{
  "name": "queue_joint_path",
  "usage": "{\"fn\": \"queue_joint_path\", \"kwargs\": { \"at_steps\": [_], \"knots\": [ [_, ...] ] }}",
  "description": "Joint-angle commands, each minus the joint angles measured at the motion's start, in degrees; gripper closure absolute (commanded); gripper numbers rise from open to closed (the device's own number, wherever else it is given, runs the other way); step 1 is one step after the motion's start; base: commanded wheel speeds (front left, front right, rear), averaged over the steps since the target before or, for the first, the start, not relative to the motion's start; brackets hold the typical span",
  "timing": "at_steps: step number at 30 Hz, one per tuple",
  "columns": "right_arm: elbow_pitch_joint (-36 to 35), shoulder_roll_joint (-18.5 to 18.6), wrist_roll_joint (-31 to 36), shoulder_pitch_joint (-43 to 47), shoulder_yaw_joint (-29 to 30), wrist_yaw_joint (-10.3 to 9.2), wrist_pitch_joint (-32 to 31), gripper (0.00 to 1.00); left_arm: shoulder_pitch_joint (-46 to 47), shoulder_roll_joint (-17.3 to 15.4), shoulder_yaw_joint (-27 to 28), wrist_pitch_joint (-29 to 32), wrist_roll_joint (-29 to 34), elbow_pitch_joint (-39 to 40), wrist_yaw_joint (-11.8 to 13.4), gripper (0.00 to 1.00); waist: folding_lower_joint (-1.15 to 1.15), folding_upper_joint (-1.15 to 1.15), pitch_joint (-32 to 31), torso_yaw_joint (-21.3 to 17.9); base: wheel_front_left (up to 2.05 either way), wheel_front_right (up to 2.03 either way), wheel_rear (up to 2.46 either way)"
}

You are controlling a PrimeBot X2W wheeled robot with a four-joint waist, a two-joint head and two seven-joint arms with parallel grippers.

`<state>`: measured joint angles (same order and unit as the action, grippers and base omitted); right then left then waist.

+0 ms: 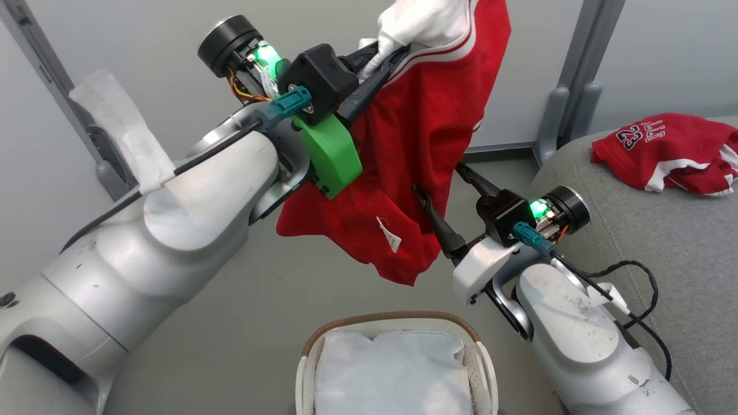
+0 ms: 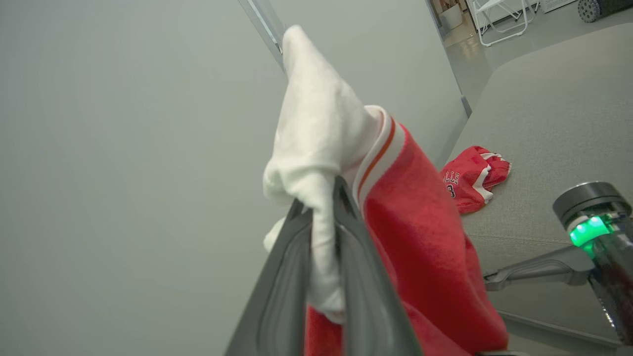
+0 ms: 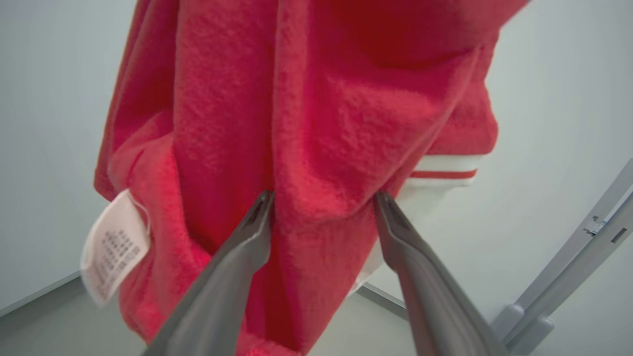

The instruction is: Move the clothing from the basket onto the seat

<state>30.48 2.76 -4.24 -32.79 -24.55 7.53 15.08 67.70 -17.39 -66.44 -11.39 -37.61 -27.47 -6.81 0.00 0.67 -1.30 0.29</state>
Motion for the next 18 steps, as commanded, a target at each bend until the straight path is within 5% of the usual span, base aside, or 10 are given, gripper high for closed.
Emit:
{"fn": "queue_joint_path", "kwargs": {
  "at_steps": [1, 11, 12, 13, 14, 15, 18],
  "knots": [
    [0.4, 0.23, -0.5, -1.02, -0.08, -0.08, 0.13, 0.0, 0.46, 0.12, -0.03, 0.07, 0.05, 0.84, 0.27, 1.0, 0.0, -0.67, -0.27, 0.56, 0.0, 0.0, 0.0],
    [2.15, 0.24, 0.57, -4.58, -0.73, -0.08, 0.13, 0.0, -1.19, -0.1, -1.17, 0.54, 0.11, 5.99, 0.9, 1.0, 0.0, -0.67, -0.93, 1.52, 0.0, 0.0, 0.0],
    [2.35, 0.22, 0.44, -4.87, -1.12, -0.08, 0.13, 0.07, -1.37, -0.07, -1.26, 0.54, 0.01, 6.41, 0.94, 1.0, 0.0, -0.67, -0.93, 1.56, 0.0, 0.0, 0.0],
    [2.54, 0.22, 0.31, -5.11, -1.36, -0.08, 0.13, 0.52, -1.48, -0.06, -1.31, 0.59, -0.11, 6.69, 1.06, 1.0, 0.0, -0.67, -0.92, 1.59, 0.0, 0.0, 0.0],
    [2.68, 0.23, 0.12, -5.4, -1.63, -0.08, 0.13, 0.66, -1.53, -0.07, -1.34, 0.62, -0.28, 7.08, 1.19, 1.0, 0.0, -0.67, -0.87, 1.63, 0.0, 0.0, 0.0],
    [2.71, 0.22, -0.13, -5.66, -2.02, -0.08, 0.13, 0.98, -1.54, -0.12, -1.34, 0.64, -0.39, 7.44, 1.32, 1.0, 0.0, -0.67, -0.8, 1.65, 0.0, 0.0, 0.0],
    [2.43, 0.24, -0.59, -6.06, -2.75, -0.08, 0.13, 1.0, -1.95, -0.44, -1.2, 0.69, -0.67, 7.82, 1.5, 1.0, 0.0, -0.67, -0.58, 1.75, 0.0, 0.0, 0.0]
  ]
}}
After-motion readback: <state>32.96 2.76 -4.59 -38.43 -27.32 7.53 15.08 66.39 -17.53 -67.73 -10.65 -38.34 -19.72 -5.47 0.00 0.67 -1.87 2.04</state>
